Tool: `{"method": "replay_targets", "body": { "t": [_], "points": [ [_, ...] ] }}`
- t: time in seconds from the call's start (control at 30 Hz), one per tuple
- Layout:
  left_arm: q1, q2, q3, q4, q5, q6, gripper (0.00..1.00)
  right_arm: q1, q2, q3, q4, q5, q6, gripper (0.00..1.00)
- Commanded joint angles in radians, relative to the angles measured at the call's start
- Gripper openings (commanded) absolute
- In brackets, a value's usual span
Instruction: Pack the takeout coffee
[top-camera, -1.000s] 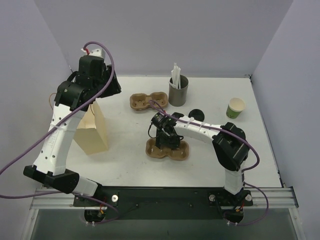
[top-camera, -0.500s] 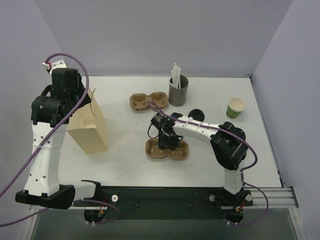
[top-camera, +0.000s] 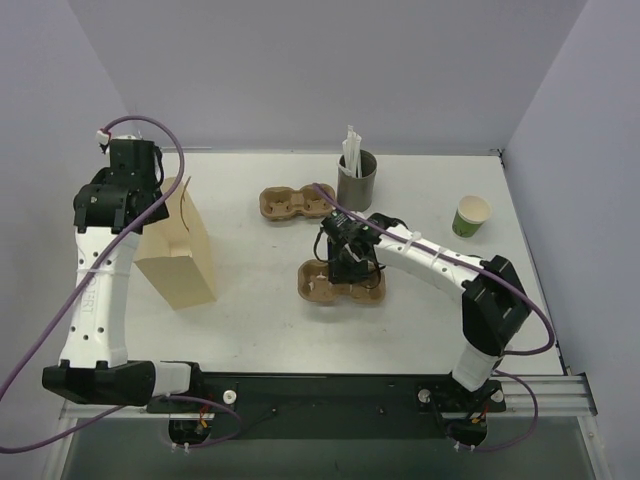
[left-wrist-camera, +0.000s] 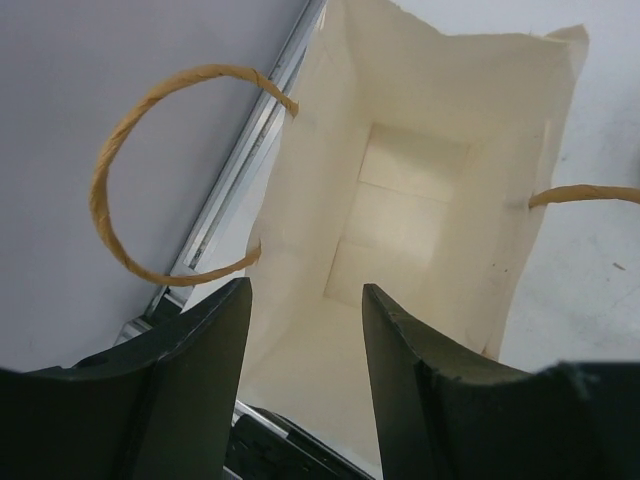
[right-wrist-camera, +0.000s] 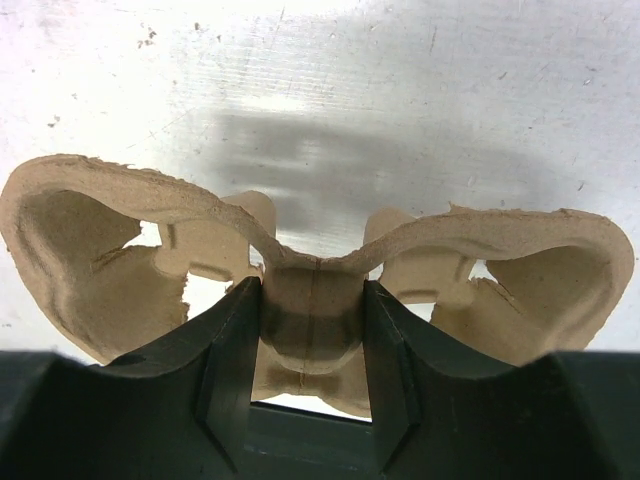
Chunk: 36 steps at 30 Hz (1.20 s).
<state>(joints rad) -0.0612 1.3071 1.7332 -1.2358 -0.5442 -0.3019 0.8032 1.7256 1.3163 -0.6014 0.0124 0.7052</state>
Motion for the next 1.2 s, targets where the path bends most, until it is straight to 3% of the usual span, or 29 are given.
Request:
{"method": "replay_targets", "body": {
  "t": [0.0,0.47,0.7,0.87,1.0,1.03,1.1,1.17],
  "points": [
    [0.027,0.017,-0.047,0.058,0.0,0.055,0.58,-0.015,-0.054,0.004,-0.032,-0.014,-0.064,0.31],
    [0.095,0.049,-0.096,0.192,-0.05,0.125,0.59,-0.078,-0.078,0.0,-0.005,-0.111,-0.078,0.3],
    [0.156,0.092,-0.125,0.246,0.027,0.155,0.58,-0.091,-0.07,0.001,0.002,-0.135,-0.079,0.3],
    [0.244,0.1,-0.19,0.303,0.197,0.158,0.52,-0.096,-0.067,0.009,0.002,-0.143,-0.079,0.29],
    [0.279,0.098,-0.225,0.335,0.28,0.141,0.31,-0.102,-0.066,0.017,0.002,-0.146,-0.079,0.29],
    [0.279,0.095,-0.228,0.351,0.299,0.142,0.15,-0.105,-0.07,0.017,0.002,-0.146,-0.079,0.29],
    [0.279,0.077,-0.221,0.363,0.367,0.152,0.01,-0.11,-0.081,0.02,0.0,-0.143,-0.081,0.29],
    [0.273,0.051,-0.204,0.389,0.412,0.165,0.0,-0.114,-0.107,0.029,0.0,-0.141,-0.09,0.29]
  ]
}}
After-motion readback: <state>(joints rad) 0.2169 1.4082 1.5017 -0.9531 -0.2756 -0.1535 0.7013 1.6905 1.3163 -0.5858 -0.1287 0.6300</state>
